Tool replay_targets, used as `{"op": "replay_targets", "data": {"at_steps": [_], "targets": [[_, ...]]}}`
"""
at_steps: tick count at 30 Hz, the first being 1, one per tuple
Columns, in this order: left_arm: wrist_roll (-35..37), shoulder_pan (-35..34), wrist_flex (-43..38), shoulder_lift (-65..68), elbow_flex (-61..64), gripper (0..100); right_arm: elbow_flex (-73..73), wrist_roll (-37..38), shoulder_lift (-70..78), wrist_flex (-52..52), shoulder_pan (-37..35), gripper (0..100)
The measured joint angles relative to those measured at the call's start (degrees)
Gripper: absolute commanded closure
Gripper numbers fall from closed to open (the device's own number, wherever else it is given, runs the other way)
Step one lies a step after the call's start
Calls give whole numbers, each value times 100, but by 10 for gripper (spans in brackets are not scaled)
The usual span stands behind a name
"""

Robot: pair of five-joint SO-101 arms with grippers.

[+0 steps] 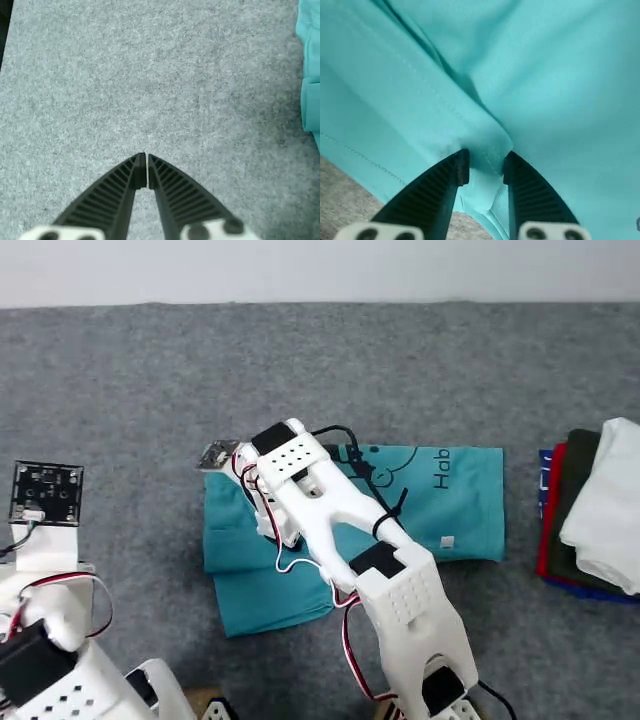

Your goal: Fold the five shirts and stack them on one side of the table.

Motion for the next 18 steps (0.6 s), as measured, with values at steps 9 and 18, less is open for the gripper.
{"op": "replay_targets", "data": {"at_steps": [9,18], "targets": [[-18,0,0,-9,0,986,0,26,-88,-9,79,988],[-18,0,0,-9,0,986,0,132,-598,290,800,988]]}}
